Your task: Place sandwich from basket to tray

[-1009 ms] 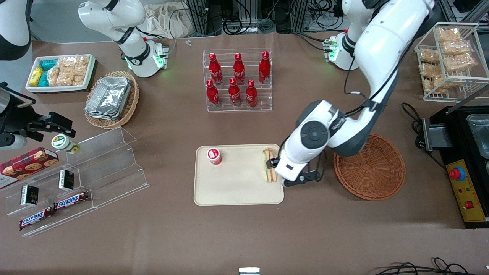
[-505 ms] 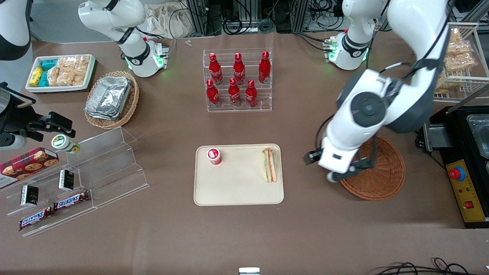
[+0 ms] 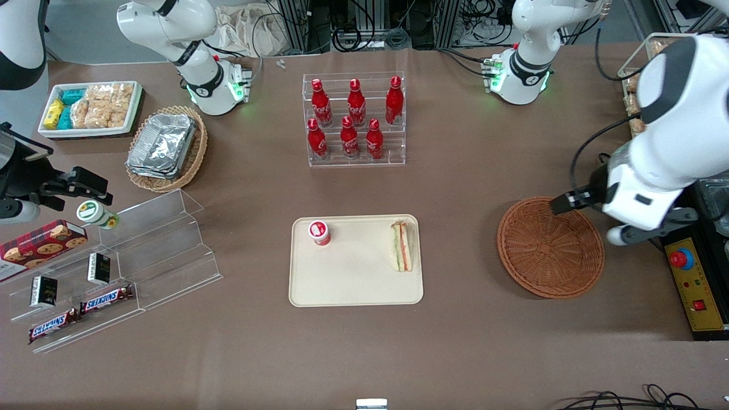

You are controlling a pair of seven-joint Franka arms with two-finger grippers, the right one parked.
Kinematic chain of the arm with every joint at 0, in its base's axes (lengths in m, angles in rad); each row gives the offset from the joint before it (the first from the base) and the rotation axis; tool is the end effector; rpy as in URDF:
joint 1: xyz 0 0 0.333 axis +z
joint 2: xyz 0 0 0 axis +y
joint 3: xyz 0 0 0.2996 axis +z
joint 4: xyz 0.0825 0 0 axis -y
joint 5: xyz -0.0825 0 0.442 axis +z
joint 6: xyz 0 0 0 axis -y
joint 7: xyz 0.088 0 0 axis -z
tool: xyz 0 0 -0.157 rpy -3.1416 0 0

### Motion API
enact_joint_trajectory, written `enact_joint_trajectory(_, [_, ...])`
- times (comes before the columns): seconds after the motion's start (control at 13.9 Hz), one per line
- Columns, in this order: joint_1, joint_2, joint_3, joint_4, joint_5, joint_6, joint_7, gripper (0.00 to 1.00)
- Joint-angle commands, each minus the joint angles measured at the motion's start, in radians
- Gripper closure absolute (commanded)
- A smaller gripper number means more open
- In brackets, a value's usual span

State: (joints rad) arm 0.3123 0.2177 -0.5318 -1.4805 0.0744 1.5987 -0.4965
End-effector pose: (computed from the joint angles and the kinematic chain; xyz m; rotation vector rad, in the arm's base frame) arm 0.6534 -0.1096 0.4861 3.0997 0.4350 -0.1217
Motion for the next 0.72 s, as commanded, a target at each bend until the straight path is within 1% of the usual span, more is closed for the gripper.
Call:
enact_joint_trajectory(0.0, [0.045, -0.05, -0.004, -0.075, -0.019, -0.011, 0.125, 0.0])
enact_joint_trajectory(0.14, [0.039, -0.064, 0.047, -0.08, -0.018, -0.035, 0.214, 0.0])
enact_joint_trajectory(0.22, [0.037, -0.066, 0.053, -0.08, -0.007, -0.042, 0.235, 0.0])
enact_joint_trajectory(0.5, [0.034, -0.044, 0.055, -0.046, 0.002, -0.056, 0.289, 0.0])
enact_joint_trajectory(0.65, [0.031, -0.037, 0.052, -0.043, 0.037, -0.054, 0.297, 0.0])
